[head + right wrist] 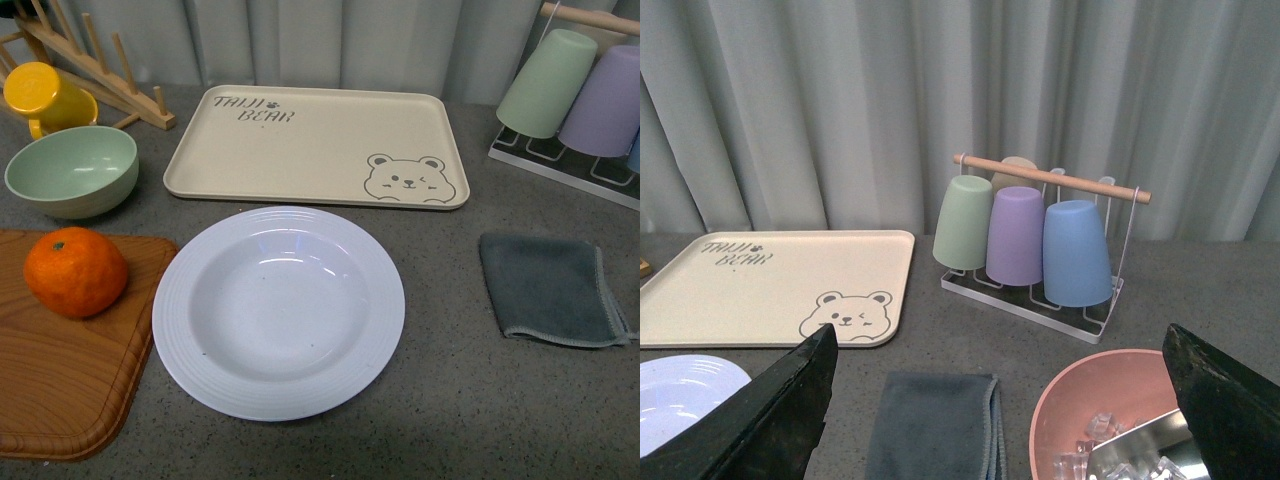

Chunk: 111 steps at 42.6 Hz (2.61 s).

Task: Place orange and plate with both arms

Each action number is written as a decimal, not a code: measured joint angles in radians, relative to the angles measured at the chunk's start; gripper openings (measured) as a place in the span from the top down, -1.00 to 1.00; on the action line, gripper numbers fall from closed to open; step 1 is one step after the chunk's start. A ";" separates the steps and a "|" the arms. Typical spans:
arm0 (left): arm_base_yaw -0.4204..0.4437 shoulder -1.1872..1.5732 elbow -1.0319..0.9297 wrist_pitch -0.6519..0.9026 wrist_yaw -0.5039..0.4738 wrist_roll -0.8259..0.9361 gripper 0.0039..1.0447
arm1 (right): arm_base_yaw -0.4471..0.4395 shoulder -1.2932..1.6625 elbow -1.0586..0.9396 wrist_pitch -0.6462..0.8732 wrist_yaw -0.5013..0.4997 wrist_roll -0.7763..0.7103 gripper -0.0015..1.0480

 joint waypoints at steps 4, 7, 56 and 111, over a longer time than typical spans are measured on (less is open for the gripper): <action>0.000 0.000 0.000 0.000 0.000 0.000 -0.88 | 0.000 0.000 0.000 0.000 0.000 0.000 -0.82; 0.000 0.000 0.000 0.000 0.000 0.000 -0.88 | 0.000 0.000 0.000 0.000 0.000 0.000 -0.82; 0.000 0.000 0.000 0.000 0.000 0.000 -0.88 | 0.000 0.000 0.000 0.000 0.000 0.000 -0.82; -0.092 0.871 0.226 0.335 -0.115 -0.260 -0.88 | 0.000 0.000 0.000 0.000 0.000 0.000 -0.82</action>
